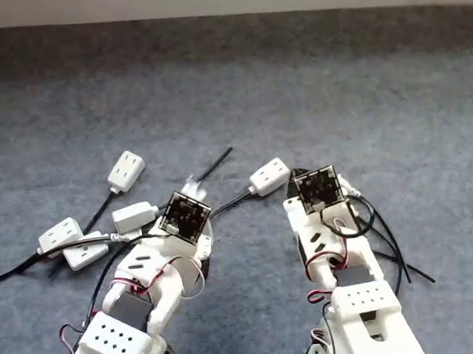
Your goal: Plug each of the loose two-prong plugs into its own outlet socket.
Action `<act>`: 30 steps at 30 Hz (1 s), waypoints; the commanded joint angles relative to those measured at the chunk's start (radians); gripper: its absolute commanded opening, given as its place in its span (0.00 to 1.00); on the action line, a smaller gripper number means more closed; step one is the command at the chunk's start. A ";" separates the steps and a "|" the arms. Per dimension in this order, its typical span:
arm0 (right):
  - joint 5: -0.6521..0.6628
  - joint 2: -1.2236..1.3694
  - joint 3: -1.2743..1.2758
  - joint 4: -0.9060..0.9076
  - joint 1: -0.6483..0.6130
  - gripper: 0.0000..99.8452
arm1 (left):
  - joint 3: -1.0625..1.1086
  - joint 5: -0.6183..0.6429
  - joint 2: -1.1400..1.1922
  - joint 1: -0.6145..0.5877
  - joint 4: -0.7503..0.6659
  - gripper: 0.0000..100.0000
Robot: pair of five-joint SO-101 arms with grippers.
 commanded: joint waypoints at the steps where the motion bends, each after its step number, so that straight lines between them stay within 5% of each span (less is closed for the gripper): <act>1: -0.020 -0.008 0.041 -0.070 0.010 0.01 | -0.090 -0.129 -0.010 -0.012 0.249 0.01; 9: -0.015 -0.008 0.050 -0.077 0.007 0.01 | -0.148 -0.186 -0.010 -0.116 0.315 0.22; 19: -0.014 -0.008 0.073 -0.079 0.007 0.01 | -0.495 -0.123 0.025 -0.292 0.321 0.22; 30: -0.014 -0.008 0.074 -0.079 0.005 0.01 | -0.711 0.058 0.707 -0.292 0.180 0.22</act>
